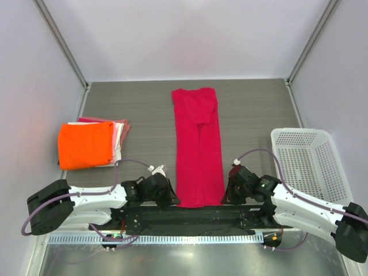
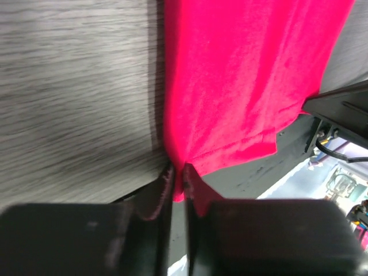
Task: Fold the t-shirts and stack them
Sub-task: Fold the tshirt
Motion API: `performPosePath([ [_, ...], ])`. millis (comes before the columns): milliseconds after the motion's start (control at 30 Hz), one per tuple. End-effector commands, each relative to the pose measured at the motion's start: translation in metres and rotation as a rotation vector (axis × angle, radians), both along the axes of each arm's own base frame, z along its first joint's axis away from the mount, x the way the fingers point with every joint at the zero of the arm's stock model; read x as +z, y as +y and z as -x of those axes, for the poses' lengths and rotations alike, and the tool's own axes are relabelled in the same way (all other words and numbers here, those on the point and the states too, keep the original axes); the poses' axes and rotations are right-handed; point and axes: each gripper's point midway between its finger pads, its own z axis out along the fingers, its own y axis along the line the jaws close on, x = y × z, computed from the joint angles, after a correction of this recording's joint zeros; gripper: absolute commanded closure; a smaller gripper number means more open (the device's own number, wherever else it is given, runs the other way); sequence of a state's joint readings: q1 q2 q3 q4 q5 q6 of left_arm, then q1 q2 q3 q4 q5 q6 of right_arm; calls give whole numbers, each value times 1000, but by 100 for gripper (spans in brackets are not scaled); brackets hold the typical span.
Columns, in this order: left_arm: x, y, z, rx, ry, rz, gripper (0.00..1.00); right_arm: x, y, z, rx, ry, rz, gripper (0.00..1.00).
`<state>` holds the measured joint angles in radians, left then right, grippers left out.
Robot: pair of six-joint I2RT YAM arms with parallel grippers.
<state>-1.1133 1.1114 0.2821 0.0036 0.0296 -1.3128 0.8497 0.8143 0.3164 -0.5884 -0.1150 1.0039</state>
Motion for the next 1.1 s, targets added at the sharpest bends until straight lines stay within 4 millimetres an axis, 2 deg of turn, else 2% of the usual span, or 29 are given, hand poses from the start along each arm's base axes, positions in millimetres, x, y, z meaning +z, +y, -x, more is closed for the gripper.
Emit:
performPosePath([
  [0, -4, 5, 2, 4, -1, -12, 91, 13, 4, -8, -16, -42, -19, 99],
  [67, 1, 4, 2, 6, -8, 8, 100, 16, 3, -10, -22, -54, -17, 99],
  [167, 13, 0, -1, 7, -32, 43, 100, 34, 5, -21, -36, -118, -33, 99],
  [200, 20, -2, -5, 9, -41, 52, 100, 48, 9, -29, -46, -160, -54, 99],
  [233, 26, -2, -10, 18, -54, 58, 100, 54, 9, -32, -43, -178, -53, 99],
  [267, 39, -5, -13, 15, -65, 88, 100, 69, 9, -46, -71, -239, -47, 99],
  [367, 62, 1, -32, 47, -106, 113, 100, 86, 12, -63, -69, -304, -6, 99],
  [400, 80, 0, -47, 72, -132, 139, 100, 98, 16, -73, -72, -324, 11, 99],
  [467, 90, 5, -58, 66, -157, 115, 100, 110, 16, -89, -63, -380, 58, 99],
  [500, 110, 4, -74, 86, -180, 141, 100, 130, 18, -105, -88, -437, 70, 99],
  [567, 118, 5, -88, 82, -201, 130, 100, 132, 14, -126, -94, -456, 145, 99],
  [600, 115, 9, -103, 113, -186, 111, 100, 148, 14, -140, -115, -484, 143, 99],
  [633, 127, 3, -111, 99, -189, 139, 100, 153, 12, -149, -127, -490, 148, 99],
  [667, 132, 0, -120, 97, -197, 155, 100, 147, 1, -167, -169, -465, 184, 99],
  [700, 124, 1, -134, 110, -176, 133, 100, 156, 0, -181, -173, -489, 175, 99],
  [733, 141, -6, -146, 103, -201, 158, 100, 156, 3, -187, -161, -471, 144, 99],
  [767, 143, -7, -155, 107, -208, 149, 100, 150, -7, -203, -196, -453, 157, 99],
  [800, 145, -4, -169, 119, -225, 130, 100, 154, -7, -216, -201, -470, 149, 99],
  [833, 136, -4, -180, 132, -206, 101, 100, 152, -6, -223, -195, -457, 139, 99],
  [867, 147, -7, -194, 138, -224, 110, 100, 148, -9, -238, -206, -437, 150, 99],
  [900, 146, -3, -208, 162, -223, 105, 100, 147, -10, -246, -210, -432, 151, 99],
  [933, 136, -3, -218, 171, -199, 92, 100, 146, -10, -252, -200, -428, 150, 99],
  [967, 144, -6, -228, 175, -207, 113, 100, 139, -7, -263, -195, -410, 155, 99],
  [1000, 144, -2, -239, 196, -213, 111, 100, 138, -9, -270, -202, -406, 153, 99],
  [1033, 136, -1, -248, 209, -201, 97, 100, 134, -8, -275, -200, -395, 149, 99],
  [1067, 140, -1, -257, 214, -212, 100, 100, 137, -5, -282, -199, -398, 130, 99],
])
